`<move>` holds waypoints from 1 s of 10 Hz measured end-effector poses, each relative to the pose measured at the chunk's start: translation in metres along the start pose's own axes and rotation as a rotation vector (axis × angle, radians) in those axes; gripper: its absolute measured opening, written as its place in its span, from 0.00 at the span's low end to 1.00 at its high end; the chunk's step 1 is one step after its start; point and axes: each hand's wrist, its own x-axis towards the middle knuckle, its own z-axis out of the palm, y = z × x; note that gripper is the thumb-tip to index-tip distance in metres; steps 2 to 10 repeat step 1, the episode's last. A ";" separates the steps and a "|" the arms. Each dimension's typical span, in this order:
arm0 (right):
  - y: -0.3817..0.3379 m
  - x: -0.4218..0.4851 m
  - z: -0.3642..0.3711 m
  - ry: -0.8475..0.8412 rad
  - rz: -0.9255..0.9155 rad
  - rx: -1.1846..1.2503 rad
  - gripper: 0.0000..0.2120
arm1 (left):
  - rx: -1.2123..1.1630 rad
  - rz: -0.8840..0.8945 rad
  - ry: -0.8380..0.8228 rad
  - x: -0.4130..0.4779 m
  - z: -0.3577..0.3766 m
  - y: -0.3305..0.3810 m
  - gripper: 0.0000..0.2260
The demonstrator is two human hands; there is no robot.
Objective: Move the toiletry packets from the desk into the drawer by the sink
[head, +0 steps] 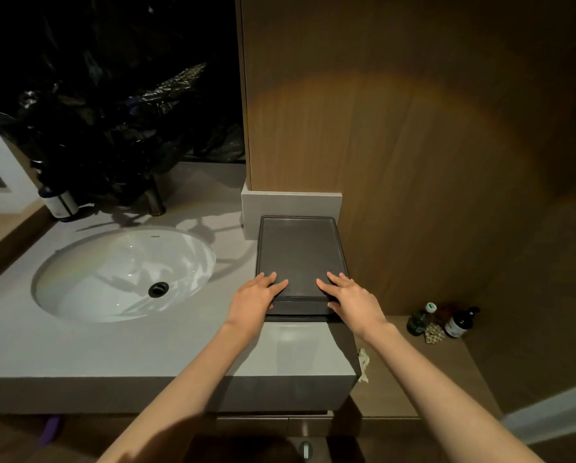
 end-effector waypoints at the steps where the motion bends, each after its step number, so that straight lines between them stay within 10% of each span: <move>1: -0.003 -0.009 -0.027 -0.032 -0.031 0.192 0.22 | -0.116 -0.018 0.078 -0.012 -0.006 0.007 0.24; 10: -0.003 -0.009 -0.027 -0.032 -0.031 0.192 0.22 | -0.116 -0.018 0.078 -0.012 -0.006 0.007 0.24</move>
